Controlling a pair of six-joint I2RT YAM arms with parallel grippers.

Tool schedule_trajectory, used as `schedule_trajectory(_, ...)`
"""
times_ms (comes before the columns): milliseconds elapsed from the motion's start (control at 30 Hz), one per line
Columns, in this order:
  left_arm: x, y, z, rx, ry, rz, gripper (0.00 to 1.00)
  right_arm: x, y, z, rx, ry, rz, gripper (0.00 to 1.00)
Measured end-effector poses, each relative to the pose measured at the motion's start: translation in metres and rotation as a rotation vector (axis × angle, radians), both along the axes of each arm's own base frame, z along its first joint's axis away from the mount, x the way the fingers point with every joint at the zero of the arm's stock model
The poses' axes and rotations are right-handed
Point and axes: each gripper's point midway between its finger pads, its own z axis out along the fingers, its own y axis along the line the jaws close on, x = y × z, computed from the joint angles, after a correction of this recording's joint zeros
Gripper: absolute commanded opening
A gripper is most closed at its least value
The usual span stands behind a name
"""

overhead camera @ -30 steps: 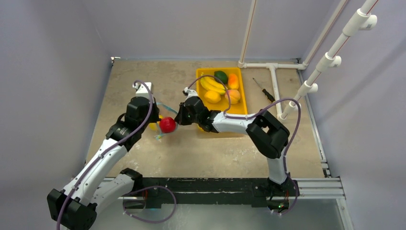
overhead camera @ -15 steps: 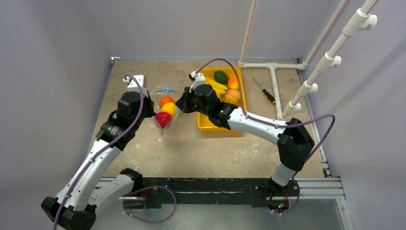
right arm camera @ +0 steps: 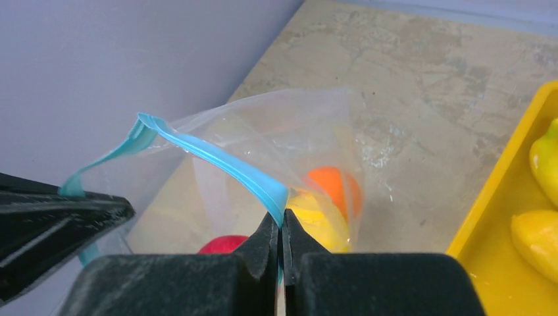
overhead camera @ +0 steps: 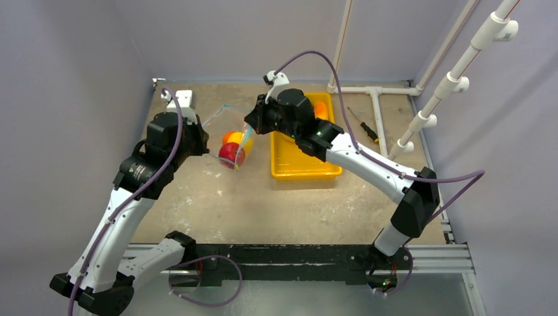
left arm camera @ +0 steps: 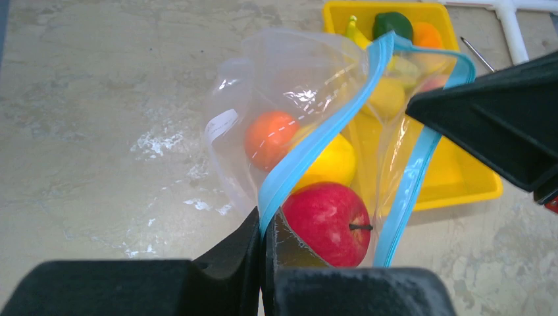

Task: Place the food in the zip-top bag and seal the zipper
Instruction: Adjust the zipper food storage bag at the center of the board.

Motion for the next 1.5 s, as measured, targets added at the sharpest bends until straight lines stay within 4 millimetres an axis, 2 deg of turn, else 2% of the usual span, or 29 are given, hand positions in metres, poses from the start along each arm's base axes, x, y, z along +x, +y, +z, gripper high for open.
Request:
schedule_trajectory(133,-0.005,-0.01,0.004,-0.013,0.032,-0.057,0.0,0.003,-0.004,0.026,0.003,-0.029,0.013,0.0)
schedule_trajectory(233,-0.01,-0.017,0.006,-0.026,0.056,-0.105,0.0,0.003,-0.01,0.035,-0.014,-0.032,0.029,0.0)
schedule_trajectory(367,-0.018,-0.03,0.011,-0.058,0.083,-0.183,0.0,-0.002,-0.014,0.042,-0.045,-0.031,0.068,0.0)
schedule_trajectory(500,-0.032,-0.045,0.017,-0.099,0.11,-0.279,0.0,-0.015,-0.015,0.04,-0.088,-0.013,0.136,0.0)
schedule_trajectory(633,-0.046,-0.057,0.043,-0.152,0.089,-0.363,0.0,-0.029,-0.017,0.047,-0.109,-0.003,0.202,0.0)
schedule_trajectory(733,-0.044,-0.06,0.065,-0.187,0.009,-0.379,0.0,-0.034,-0.014,0.071,-0.071,-0.038,0.234,0.0)
schedule_trajectory(800,-0.034,-0.061,0.059,-0.194,-0.022,-0.358,0.0,-0.029,-0.012,0.08,-0.033,-0.061,0.248,0.0)
schedule_trajectory(833,-0.027,-0.061,0.047,-0.194,-0.022,-0.335,0.0,-0.022,-0.012,0.076,-0.016,-0.062,0.248,0.0)
schedule_trajectory(867,-0.016,-0.06,0.029,-0.189,-0.005,-0.307,0.0,-0.011,-0.012,0.062,-0.008,-0.048,0.241,0.0)
schedule_trajectory(933,0.008,-0.058,-0.023,-0.194,0.083,-0.257,0.0,0.016,-0.017,0.02,-0.027,0.012,0.205,0.0)
schedule_trajectory(967,0.02,-0.055,-0.059,-0.207,0.157,-0.227,0.0,0.034,-0.018,-0.021,-0.054,0.068,0.181,0.0)
schedule_trajectory(1000,0.028,-0.05,-0.095,-0.219,0.235,-0.191,0.0,0.043,-0.021,-0.054,-0.08,0.123,0.163,0.0)
schedule_trajectory(1033,0.03,-0.043,-0.133,-0.229,0.326,-0.148,0.0,0.049,-0.027,-0.097,-0.118,0.197,0.142,0.0)
schedule_trajectory(1067,0.023,-0.036,-0.166,-0.236,0.414,-0.11,0.0,0.047,-0.037,-0.14,-0.161,0.283,0.125,0.0)
schedule_trajectory(1100,0.011,-0.032,-0.186,-0.243,0.477,-0.091,0.0,0.037,-0.045,-0.171,-0.199,0.361,0.119,0.0)
schedule_trajectory(1133,0.004,-0.033,-0.19,-0.249,0.496,-0.094,0.0,0.023,-0.053,-0.195,-0.237,0.429,0.121,0.0)
schedule_trajectory(1167,0.001,-0.035,-0.184,-0.26,0.488,-0.109,0.0,0.014,-0.056,-0.204,-0.256,0.461,0.123,0.0)
schedule_trajectory(1200,0.002,-0.037,-0.17,-0.27,0.445,-0.124,0.0,0.008,-0.056,-0.202,-0.264,0.47,0.128,0.0)
schedule_trajectory(1267,0.008,-0.04,-0.13,-0.293,0.331,-0.152,0.0,0.004,-0.05,-0.173,-0.236,0.412,0.138,0.0)
schedule_trajectory(1333,0.015,-0.043,-0.078,-0.319,0.189,-0.188,0.0,0.007,-0.044,-0.122,-0.181,0.312,0.138,0.0)
schedule_trajectory(1400,0.016,-0.047,-0.034,-0.341,0.069,-0.225,0.0,0.013,-0.038,-0.06,-0.11,0.185,0.131,0.0)
schedule_trajectory(1433,0.015,-0.047,-0.019,-0.348,0.032,-0.238,0.0,0.013,-0.036,-0.028,-0.073,0.125,0.129,0.0)
schedule_trajectory(1500,0.008,-0.05,0.01,-0.363,-0.035,-0.272,0.0,0.011,-0.036,0.018,-0.02,0.037,0.124,0.0)
